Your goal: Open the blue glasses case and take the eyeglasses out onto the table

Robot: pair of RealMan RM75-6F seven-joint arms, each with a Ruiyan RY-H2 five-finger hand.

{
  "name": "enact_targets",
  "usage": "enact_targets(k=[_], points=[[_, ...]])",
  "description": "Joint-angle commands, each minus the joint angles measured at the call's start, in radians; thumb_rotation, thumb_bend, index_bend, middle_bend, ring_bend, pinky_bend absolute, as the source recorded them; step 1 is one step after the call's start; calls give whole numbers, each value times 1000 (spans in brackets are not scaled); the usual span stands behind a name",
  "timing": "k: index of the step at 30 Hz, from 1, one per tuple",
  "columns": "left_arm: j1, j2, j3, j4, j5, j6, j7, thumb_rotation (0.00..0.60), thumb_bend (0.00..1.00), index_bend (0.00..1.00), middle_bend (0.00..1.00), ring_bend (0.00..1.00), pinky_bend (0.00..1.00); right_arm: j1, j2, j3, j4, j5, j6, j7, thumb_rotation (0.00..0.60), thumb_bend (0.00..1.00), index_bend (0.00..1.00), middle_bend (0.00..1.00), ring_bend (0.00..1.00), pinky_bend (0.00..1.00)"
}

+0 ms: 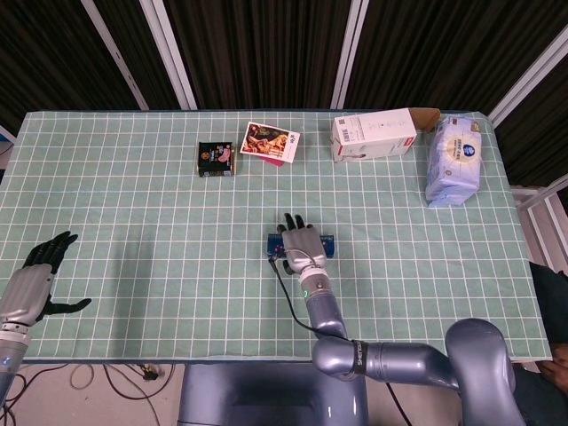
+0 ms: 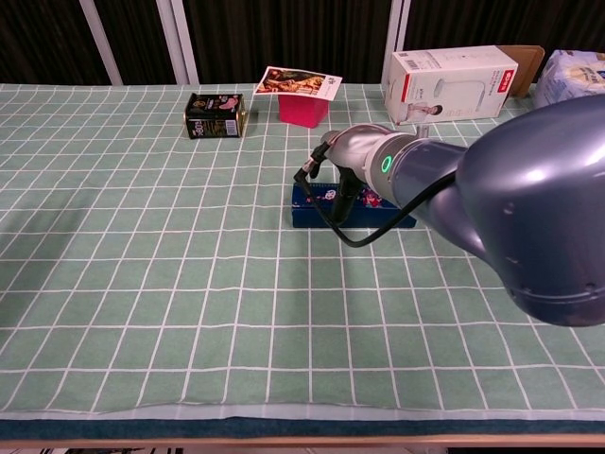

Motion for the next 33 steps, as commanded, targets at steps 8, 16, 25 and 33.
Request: enact_targets(k=[8, 16, 25, 33], points=[[-1, 1, 0, 0, 0, -1, -4, 600, 0, 0, 0, 0, 0, 6, -7, -11, 0, -3, 1, 17, 600, 454, 229, 0, 0, 246], [-1, 1, 1, 0, -2, -2, -5, 600, 0, 0, 0, 0, 0, 10, -6, -13, 1, 1, 2, 26, 600, 512, 237, 0, 0, 246], [-2, 2, 1, -1, -4, -3, -7, 600, 0, 0, 0, 0, 0, 14, -10, -17, 13, 13, -1, 32, 600, 518, 241, 0, 0, 246], [-2, 3, 0, -2, -6, -4, -10, 600, 0, 0, 0, 0, 0, 16, -14, -20, 24, 19, -5, 39, 600, 533, 248, 0, 0, 246]])
